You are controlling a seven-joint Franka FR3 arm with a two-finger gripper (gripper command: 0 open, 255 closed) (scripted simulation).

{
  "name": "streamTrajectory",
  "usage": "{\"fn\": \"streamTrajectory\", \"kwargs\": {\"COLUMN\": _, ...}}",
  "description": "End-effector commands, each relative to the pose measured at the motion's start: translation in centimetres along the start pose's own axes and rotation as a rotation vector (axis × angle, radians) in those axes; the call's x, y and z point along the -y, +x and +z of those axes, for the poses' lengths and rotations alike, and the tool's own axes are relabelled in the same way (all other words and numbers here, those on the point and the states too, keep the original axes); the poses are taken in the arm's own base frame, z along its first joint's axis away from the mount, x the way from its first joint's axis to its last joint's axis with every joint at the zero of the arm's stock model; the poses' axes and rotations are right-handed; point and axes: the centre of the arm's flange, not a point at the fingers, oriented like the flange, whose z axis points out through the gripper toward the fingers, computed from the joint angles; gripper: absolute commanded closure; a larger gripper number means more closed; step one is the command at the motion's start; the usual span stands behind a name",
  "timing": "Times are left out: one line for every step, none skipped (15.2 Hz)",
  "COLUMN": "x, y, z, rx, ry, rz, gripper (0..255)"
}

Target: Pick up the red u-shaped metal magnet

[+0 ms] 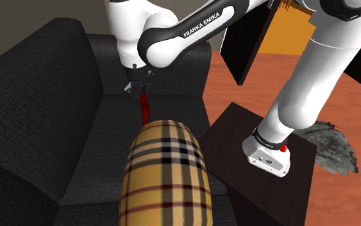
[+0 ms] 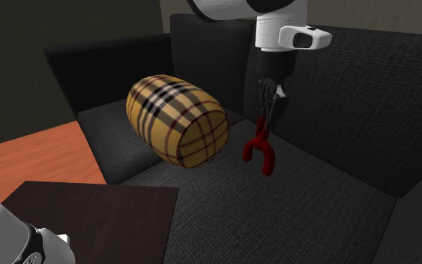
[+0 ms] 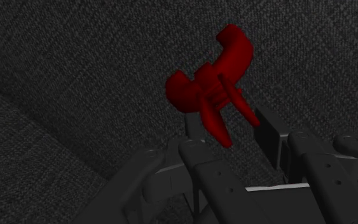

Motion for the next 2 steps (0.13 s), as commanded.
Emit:
{"fn": "streamTrajectory", "kwargs": {"x": -0.1, "y": 0.06, "z": -0.68, "rx": 0.0, "ry": 0.0, "rz": 0.0, "gripper": 255}}
{"fn": "streamTrajectory", "kwargs": {"x": -0.1, "y": 0.06, "z": -0.68, "rx": 0.0, "ry": 0.0, "rz": 0.0, "gripper": 255}}
